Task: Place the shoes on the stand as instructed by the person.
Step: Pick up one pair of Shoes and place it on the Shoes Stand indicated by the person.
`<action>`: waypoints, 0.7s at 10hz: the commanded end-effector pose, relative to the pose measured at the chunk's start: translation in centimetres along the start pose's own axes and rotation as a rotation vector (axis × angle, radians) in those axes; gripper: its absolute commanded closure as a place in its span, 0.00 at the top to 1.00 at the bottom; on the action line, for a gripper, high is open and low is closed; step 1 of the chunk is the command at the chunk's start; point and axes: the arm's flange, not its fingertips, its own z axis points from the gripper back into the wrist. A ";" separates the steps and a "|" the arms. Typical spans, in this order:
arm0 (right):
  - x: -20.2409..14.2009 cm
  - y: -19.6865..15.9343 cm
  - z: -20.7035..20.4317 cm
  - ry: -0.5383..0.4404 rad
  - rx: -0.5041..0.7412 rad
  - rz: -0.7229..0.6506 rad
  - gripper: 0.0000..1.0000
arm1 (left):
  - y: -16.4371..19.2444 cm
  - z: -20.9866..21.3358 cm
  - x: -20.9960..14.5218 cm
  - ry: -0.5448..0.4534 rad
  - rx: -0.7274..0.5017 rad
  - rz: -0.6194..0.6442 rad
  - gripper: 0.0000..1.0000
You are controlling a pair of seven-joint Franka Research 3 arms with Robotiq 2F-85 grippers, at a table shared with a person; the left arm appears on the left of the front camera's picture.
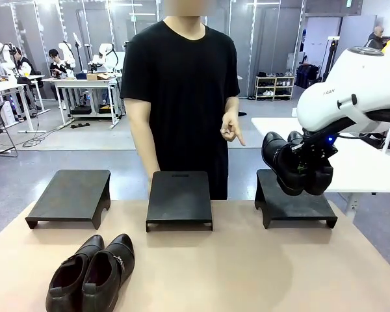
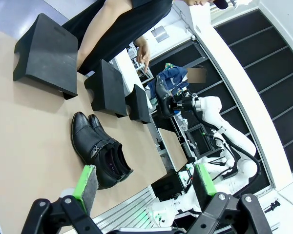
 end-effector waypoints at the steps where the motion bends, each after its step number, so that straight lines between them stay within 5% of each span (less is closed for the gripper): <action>1: 0.1 0.0 0.2 -0.004 -0.007 0.001 0.09 | 0.0 0.1 0.0 -0.002 -0.011 -0.017 1.00; 7: 1.2 -0.2 -3.3 0.017 -0.006 -0.006 0.09 | 0.0 0.1 0.0 -0.002 -0.011 -0.017 1.00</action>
